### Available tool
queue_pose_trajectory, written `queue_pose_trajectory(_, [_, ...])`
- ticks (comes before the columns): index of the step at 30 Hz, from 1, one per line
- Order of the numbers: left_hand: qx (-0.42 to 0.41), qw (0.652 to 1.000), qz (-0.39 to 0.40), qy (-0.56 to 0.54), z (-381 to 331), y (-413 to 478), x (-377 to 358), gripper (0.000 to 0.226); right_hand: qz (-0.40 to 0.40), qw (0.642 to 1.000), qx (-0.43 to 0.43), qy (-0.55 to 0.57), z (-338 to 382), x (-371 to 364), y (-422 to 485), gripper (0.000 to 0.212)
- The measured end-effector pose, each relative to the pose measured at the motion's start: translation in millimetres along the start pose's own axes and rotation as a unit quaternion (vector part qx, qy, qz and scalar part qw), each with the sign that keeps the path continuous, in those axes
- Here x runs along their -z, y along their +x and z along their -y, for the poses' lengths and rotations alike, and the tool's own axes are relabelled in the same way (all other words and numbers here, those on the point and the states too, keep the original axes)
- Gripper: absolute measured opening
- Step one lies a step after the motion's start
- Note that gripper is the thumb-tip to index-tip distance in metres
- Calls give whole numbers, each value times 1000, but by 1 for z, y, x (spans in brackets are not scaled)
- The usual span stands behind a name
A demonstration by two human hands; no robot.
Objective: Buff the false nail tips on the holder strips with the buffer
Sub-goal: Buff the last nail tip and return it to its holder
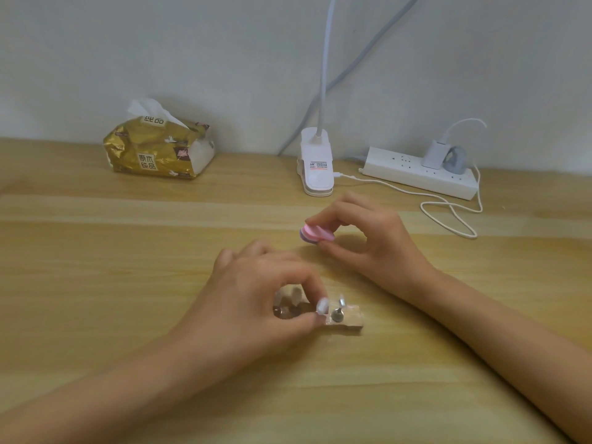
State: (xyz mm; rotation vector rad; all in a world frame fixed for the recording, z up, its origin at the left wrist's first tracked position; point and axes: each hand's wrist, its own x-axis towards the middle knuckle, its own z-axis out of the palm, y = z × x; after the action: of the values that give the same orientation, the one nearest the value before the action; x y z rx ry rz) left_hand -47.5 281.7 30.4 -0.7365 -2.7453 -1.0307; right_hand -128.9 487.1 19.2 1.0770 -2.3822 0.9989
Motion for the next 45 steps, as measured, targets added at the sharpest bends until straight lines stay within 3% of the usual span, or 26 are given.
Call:
queue_pose_trajectory(6, [19, 997, 1, -71, -2, 4, -5, 15, 9, 1000, -9, 11, 0, -1, -1, 15])
queue_pose_trajectory(14, [-28, 997, 7, 71, -8, 9, -6, 23, 14, 1000, -14, 11, 0, -2, 0, 16])
queue_pose_trajectory(20, [-119, 978, -69, 160, -18, 7, -12, 10, -7, 999, -31, 17, -1, -1, 1, 15])
queue_pose_trajectory(22, [-135, 980, -90, 112, -20, 6, -11, 9, -25, 998, -48, 32, -1, 1, 1, 14])
queue_pose_trajectory(25, [-89, 980, -88, -155, -12, 14, 6, 9, -67, 992, -64, 82, 0, 3, 2, 13])
queue_pose_trajectory(27, [-44, 967, -112, -226, 5, 25, 16, 7, -97, 984, -77, 132, 2, 3, 3, 17])
queue_pose_trajectory(32, [66, 964, -106, -236, 42, 41, 11, 12, -99, 979, -39, 172, 13, -4, 7, 17])
queue_pose_trajectory(36, [58, 971, -91, -213, 49, 41, 8, 13, -64, 993, 39, 97, 19, -14, 10, 11])
queue_pose_trajectory(40, [67, 972, -99, -203, 47, 39, 7, 15, -46, 997, -2, 54, 12, -12, 11, 9])
queue_pose_trajectory(45, [65, 976, -93, -186, 48, 39, 8, 16, -36, 997, 51, 36, 13, -14, 8, 8])
